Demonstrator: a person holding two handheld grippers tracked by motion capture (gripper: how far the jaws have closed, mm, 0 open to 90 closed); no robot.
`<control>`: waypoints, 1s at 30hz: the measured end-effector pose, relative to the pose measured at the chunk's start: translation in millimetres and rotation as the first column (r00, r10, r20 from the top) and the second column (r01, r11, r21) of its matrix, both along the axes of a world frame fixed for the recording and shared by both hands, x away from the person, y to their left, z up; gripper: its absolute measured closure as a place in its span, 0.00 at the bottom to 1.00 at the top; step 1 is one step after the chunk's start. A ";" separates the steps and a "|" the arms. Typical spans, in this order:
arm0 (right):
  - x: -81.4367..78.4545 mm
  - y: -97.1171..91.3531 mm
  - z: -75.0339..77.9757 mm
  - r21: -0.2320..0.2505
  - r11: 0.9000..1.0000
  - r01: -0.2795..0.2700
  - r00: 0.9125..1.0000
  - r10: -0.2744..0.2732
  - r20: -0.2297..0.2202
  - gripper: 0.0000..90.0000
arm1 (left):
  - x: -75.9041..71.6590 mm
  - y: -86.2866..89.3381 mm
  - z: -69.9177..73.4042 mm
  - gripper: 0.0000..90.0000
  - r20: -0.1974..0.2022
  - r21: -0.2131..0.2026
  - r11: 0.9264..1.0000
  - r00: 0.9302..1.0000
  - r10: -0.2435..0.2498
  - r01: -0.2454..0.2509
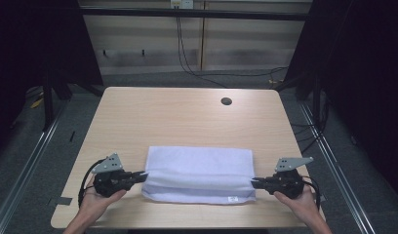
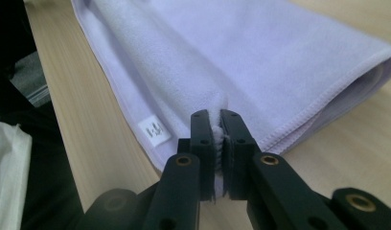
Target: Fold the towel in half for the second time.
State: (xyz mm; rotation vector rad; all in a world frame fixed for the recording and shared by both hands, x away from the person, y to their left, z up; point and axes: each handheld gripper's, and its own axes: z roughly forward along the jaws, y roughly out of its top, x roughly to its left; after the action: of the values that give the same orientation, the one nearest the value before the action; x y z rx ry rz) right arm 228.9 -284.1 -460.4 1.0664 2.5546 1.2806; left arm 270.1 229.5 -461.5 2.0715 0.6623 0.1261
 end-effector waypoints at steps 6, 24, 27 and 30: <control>-3.0 0.5 -10.9 -0.015 1.000 -0.008 0.999 0.008 -0.035 0.92 | -4.3 2.6 -12.1 0.91 -0.040 0.013 1.000 0.999 -0.002 0.002; -2.5 -3.3 -2.6 0.026 0.998 0.058 0.997 -0.057 -0.042 0.58 | 0.2 -18.6 -13.6 0.50 -0.085 0.070 0.996 0.995 0.054 -0.048; 6.2 -4.0 8.5 0.048 0.992 0.115 0.993 -0.115 -0.002 0.54 | 12.3 -17.1 -1.0 0.44 -0.062 0.042 0.994 0.993 0.103 -0.101; 13.3 -5.1 16.8 0.072 0.981 0.182 0.982 -0.185 0.027 0.51 | 22.6 -10.1 6.6 0.39 -0.057 0.021 0.987 0.986 0.159 -0.158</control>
State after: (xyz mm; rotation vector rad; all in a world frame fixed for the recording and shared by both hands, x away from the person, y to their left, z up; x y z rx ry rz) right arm 242.2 -289.2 -443.6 1.2489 2.3393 1.3347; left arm 292.7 219.4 -455.0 2.0433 0.8652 0.1634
